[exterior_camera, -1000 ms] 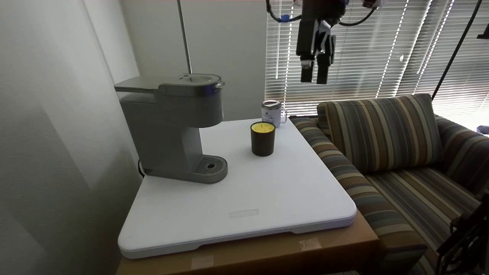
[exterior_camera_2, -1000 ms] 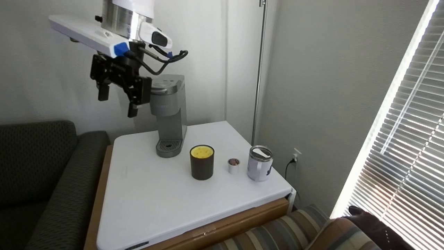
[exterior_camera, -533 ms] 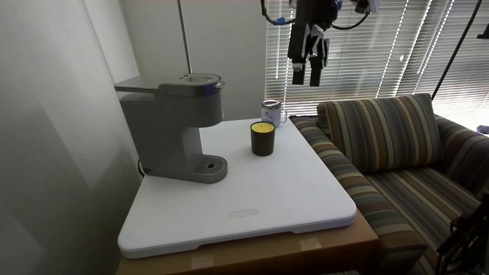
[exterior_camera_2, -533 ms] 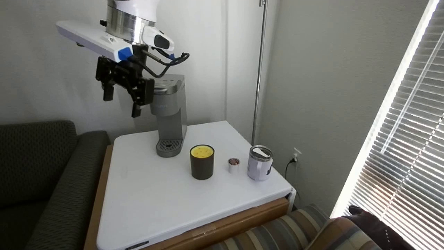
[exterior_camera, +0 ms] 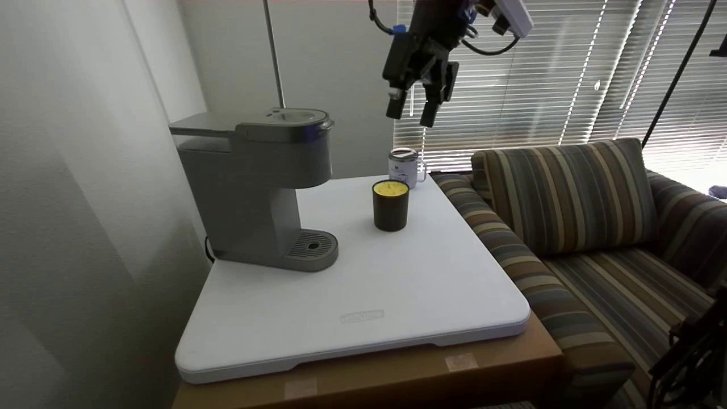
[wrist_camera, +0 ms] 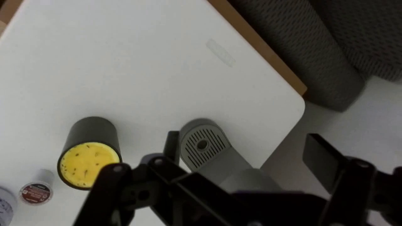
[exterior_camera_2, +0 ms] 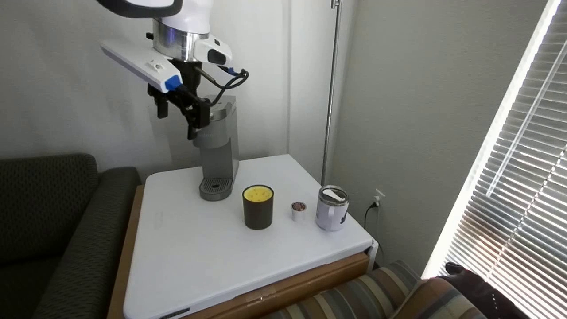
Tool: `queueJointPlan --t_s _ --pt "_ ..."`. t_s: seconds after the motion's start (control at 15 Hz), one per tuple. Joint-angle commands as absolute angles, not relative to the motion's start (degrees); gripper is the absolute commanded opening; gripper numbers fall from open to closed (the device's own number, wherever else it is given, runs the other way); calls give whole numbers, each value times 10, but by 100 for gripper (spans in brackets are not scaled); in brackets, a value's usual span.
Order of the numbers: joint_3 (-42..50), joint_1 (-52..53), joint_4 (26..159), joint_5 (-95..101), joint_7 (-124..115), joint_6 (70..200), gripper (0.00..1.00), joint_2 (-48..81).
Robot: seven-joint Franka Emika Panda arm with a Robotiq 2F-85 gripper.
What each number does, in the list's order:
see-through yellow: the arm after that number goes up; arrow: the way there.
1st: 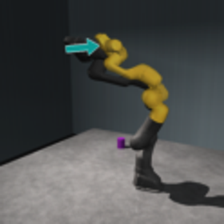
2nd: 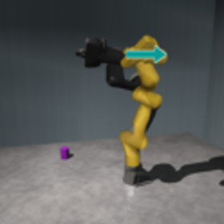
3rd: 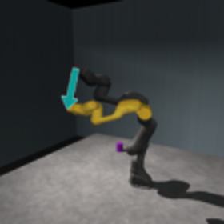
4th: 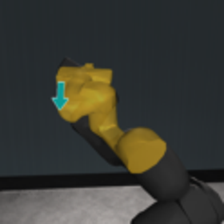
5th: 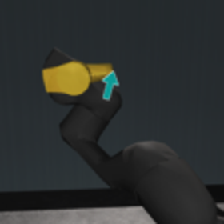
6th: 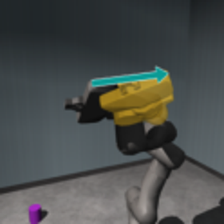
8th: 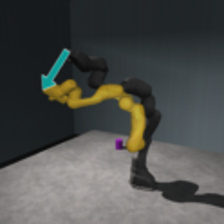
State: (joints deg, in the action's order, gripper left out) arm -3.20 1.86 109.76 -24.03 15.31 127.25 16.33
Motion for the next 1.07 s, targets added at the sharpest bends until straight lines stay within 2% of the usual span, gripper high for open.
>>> queueJointPlan --t_s 0.0,0.87,0.93,1.0 --pt "-53 -5 1044 -315 143 1328 100 222" --pt "-61 -7 1035 -319 123 1343 100 246" --pt "-61 -8 1035 -322 119 1348 79 248" --pt "-61 -8 1035 -324 113 1353 73 250"
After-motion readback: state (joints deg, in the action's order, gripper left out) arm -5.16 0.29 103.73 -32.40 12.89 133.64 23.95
